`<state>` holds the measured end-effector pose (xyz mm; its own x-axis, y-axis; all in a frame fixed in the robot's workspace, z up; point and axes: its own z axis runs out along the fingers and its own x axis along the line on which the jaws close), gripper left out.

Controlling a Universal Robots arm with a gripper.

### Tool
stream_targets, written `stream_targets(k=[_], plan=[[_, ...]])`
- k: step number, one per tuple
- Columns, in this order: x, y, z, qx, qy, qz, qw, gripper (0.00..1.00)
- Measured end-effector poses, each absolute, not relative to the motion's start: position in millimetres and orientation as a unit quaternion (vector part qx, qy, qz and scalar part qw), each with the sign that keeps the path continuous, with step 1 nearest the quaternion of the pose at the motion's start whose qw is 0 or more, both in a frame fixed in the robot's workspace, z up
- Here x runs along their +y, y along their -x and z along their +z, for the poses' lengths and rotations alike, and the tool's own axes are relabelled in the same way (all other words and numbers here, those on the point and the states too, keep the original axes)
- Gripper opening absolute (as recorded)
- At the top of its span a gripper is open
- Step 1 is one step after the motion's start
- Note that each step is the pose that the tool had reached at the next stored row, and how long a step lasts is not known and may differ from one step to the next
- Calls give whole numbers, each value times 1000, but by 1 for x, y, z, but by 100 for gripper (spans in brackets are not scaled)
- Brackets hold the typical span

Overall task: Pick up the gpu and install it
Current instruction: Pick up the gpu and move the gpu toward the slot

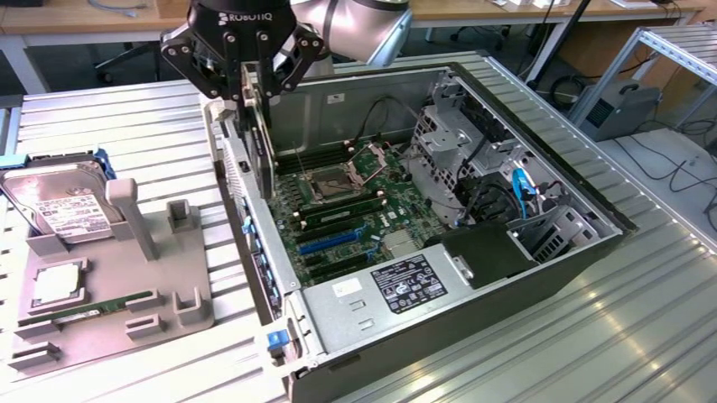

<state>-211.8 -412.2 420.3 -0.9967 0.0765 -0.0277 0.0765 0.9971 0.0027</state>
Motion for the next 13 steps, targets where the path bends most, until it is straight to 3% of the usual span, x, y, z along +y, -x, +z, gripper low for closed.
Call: stream_targets(k=[13], plan=[[-412,204,418,999,-38,1,14,27]])
